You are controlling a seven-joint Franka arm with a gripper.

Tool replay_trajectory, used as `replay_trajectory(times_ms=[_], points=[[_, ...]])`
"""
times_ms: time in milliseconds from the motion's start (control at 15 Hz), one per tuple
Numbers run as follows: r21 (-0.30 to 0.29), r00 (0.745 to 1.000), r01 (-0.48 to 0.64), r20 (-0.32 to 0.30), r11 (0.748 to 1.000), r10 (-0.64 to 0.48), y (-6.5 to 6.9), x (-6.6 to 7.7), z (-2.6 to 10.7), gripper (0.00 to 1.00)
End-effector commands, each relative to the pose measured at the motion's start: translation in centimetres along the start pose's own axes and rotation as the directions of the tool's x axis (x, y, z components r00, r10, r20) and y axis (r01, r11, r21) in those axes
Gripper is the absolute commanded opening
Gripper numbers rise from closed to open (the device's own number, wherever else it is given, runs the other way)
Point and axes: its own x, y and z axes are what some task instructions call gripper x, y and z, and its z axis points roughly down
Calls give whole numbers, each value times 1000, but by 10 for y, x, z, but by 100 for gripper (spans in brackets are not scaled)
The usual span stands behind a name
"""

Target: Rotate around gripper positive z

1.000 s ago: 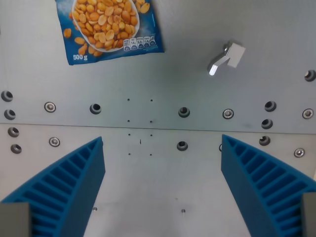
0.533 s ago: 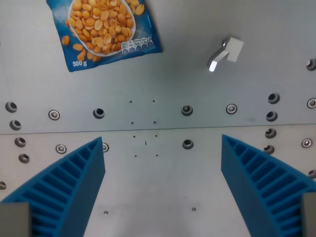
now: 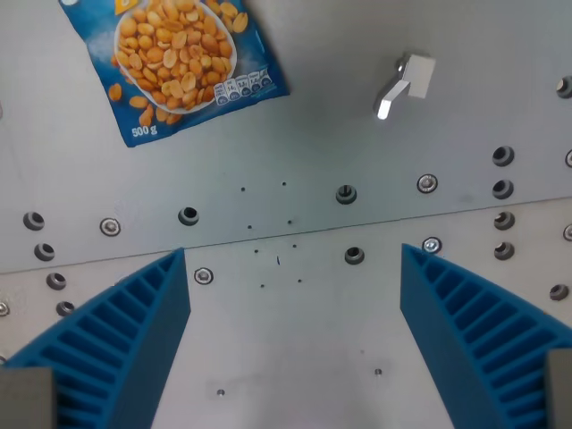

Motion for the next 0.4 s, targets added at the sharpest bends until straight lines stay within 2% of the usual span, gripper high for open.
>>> replay_trajectory(times_ms=[67, 400], points=[[1, 985, -170, -8, 985, 170, 0, -1, -3, 100], [1, 972, -235, -8, 972, 235, 0, -1, -3, 100]])
